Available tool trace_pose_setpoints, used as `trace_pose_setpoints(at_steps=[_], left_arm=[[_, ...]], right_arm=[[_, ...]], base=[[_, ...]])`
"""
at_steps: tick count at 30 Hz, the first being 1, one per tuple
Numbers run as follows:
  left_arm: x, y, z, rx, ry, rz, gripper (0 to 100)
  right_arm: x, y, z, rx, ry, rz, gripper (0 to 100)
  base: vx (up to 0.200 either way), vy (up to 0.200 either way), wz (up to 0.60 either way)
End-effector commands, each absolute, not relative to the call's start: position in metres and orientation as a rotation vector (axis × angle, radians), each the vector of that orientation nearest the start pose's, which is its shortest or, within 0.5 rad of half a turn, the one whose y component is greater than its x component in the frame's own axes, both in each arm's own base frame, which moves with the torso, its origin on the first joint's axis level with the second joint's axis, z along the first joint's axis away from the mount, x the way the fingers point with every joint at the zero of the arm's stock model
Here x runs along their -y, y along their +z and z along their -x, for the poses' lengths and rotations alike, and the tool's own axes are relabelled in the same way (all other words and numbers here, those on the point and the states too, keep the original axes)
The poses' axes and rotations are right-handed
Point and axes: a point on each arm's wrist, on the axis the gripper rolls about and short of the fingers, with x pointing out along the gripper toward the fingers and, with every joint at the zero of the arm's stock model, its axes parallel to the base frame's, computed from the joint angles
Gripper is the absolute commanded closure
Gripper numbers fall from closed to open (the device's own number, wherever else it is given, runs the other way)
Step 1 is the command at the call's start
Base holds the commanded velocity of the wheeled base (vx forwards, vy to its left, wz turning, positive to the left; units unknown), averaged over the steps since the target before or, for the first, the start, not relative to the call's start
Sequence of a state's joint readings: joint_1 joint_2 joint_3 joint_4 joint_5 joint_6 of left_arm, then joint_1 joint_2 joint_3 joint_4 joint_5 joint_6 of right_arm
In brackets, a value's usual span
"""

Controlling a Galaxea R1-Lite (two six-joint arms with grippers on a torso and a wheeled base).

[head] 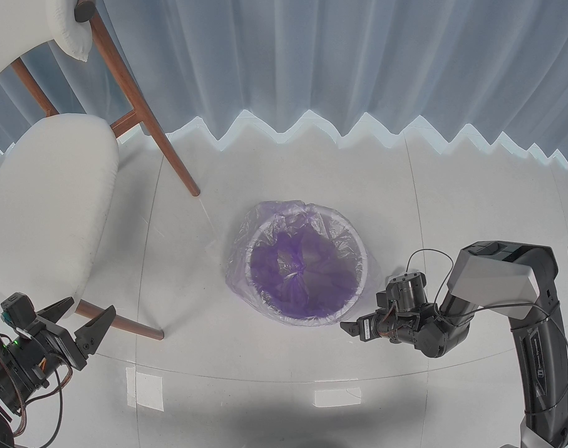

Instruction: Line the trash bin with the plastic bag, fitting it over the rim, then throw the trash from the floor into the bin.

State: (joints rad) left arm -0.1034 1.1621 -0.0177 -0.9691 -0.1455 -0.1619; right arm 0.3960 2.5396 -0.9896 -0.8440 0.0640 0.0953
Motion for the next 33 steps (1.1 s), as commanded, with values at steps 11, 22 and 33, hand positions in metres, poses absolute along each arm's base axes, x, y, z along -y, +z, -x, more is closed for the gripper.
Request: trace_pose_setpoints(at_steps=[11,22,33], left_arm=[[0.015,0.132,-0.111,-0.159,-0.235,0.162,0],[0.014,0.128,-0.108,-0.198,-0.229,0.158,0],[0.012,0.129,-0.107,-0.186,-0.215,0.133,0]], right_arm=[[-0.078,0.077,-0.264,-0.532,0.303,-0.039,0],[-0.021,0.114,-0.203,-0.405,0.204,-0.101,0],[-0.091,0.091,-0.287,-0.502,0.362,-0.257,0]], base=[[0.0,0.0,0.0],[0.0,0.0,0.0],[0.0,0.0,0.0]])
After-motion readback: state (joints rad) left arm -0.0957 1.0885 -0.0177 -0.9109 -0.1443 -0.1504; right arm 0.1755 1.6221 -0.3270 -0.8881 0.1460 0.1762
